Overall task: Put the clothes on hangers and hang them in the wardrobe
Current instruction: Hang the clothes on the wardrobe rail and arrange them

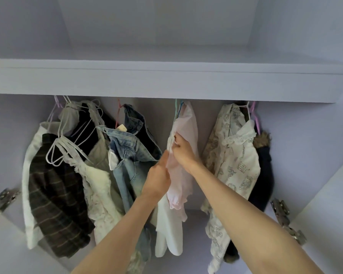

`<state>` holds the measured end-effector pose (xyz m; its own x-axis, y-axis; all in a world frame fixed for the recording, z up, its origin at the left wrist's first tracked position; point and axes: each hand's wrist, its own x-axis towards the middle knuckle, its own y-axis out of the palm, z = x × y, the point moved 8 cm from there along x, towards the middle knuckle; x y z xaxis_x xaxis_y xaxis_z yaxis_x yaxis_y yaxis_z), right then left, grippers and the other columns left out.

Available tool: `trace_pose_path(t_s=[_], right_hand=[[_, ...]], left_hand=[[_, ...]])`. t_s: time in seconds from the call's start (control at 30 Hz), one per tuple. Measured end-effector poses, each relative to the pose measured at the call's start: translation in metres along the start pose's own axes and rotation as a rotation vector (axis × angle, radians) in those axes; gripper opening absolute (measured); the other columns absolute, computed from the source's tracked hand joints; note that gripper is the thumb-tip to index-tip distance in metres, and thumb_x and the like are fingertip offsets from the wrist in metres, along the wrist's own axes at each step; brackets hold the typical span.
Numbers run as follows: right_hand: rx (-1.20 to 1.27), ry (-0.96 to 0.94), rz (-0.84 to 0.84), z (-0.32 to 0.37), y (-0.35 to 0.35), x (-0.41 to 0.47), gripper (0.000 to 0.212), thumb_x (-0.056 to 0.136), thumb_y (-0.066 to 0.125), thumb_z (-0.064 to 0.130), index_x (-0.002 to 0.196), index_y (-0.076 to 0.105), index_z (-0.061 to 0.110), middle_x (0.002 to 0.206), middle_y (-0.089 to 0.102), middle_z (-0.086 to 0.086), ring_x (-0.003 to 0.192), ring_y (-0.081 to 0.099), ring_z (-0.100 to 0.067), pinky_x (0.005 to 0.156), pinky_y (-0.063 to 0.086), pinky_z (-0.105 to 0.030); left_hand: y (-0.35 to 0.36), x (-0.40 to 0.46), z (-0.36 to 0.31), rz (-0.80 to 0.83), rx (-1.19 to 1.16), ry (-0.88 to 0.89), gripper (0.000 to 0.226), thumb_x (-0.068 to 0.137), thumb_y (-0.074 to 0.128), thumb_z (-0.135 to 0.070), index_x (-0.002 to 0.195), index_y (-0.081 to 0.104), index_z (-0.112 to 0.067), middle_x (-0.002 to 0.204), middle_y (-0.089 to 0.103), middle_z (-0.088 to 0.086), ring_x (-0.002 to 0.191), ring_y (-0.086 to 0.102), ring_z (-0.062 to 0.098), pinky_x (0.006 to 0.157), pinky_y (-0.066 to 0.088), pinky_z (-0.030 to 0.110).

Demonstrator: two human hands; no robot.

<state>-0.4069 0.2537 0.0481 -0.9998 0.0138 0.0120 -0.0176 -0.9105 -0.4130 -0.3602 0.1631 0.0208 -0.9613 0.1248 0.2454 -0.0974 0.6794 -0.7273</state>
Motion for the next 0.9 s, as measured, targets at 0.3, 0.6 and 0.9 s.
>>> trace_pose_path(t_s=[0.3,0.6,0.9], right_hand=[[-0.2,-0.009,0.097,-0.006,-0.008,-0.004,0.053,0.1,0.034,0.031,0.148,0.018,0.015,0.14,0.04,-0.005,0.132,0.038,-0.027,0.097,0.036,-0.031],[-0.736,-0.588,0.008,0.016,0.055,-0.104,0.064,0.092,0.029,0.042,0.145,0.025,0.006,0.151,0.027,-0.012,0.14,0.025,-0.026,0.115,0.016,-0.048],[-0.828,-0.818,0.552,-0.012,0.262,-0.275,0.082,0.08,0.001,0.057,0.149,0.009,0.014,0.156,0.012,-0.005,0.144,0.012,-0.021,0.115,0.001,-0.041]], left_hand=[[0.006,-0.011,-0.022,0.103,-0.045,0.098,0.051,0.094,0.042,-0.004,0.142,0.025,-0.001,0.139,0.042,0.015,0.126,0.043,0.031,0.099,0.038,0.036],[-0.061,-0.116,0.063,-0.086,0.418,-0.045,0.057,0.098,0.038,-0.027,0.148,0.013,-0.019,0.157,0.001,0.002,0.144,-0.007,0.022,0.115,0.003,0.04],[-0.127,-0.393,0.195,-0.194,0.555,-0.613,0.051,0.083,0.041,-0.036,0.127,0.053,-0.012,0.134,0.051,0.016,0.122,0.047,0.04,0.088,0.044,0.055]])
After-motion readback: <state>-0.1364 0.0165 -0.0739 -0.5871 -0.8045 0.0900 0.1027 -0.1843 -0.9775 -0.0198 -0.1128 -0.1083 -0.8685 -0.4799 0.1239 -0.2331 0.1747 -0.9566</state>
